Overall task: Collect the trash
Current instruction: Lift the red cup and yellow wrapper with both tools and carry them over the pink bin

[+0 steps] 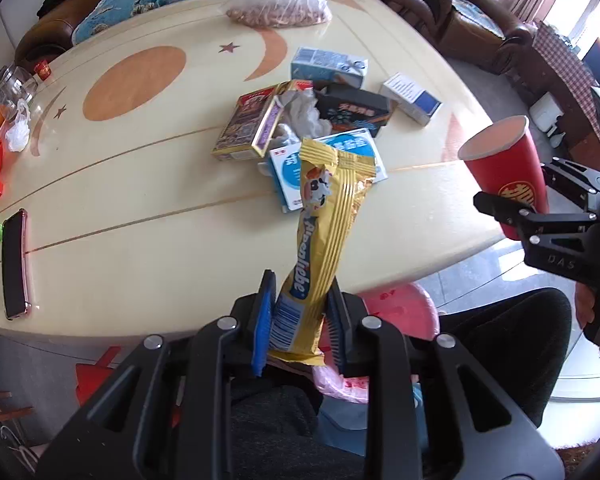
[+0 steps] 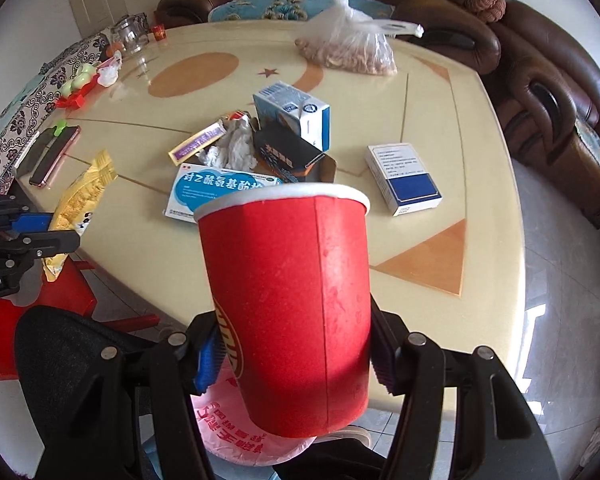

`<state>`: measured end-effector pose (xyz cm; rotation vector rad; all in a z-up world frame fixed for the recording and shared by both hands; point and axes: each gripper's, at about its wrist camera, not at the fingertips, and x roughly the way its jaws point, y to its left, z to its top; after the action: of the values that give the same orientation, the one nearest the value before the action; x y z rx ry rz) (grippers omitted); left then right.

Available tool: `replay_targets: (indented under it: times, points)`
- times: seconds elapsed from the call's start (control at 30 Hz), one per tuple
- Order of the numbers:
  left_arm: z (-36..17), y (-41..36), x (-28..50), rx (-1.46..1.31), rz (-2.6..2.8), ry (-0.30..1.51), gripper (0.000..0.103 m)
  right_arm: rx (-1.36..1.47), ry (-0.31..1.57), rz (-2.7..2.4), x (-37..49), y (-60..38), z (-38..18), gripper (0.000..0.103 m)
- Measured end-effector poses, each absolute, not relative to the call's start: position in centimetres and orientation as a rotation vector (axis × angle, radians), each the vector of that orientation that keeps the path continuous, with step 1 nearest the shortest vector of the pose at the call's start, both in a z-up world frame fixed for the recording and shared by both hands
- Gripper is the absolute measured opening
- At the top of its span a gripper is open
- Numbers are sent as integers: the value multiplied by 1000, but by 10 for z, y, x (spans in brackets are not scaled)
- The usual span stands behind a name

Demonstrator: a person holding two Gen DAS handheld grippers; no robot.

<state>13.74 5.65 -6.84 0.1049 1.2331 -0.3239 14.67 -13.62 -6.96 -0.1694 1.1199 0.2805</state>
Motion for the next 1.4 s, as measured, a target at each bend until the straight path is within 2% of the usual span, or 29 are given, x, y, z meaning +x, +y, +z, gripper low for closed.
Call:
replay_targets:
  times: [0.27,0.77,1.4]
  points:
    - [-46,46,107,111,-345,1180,25,-182,1070,274,107,-140,-44,58]
    - [-39,20,54,130,-402,1143,25,-182,1016,291,42,-142,-22,58]
    - [-75,10,23,138,-423,1177,25,-168,1048,264,11,-147,-48,58]
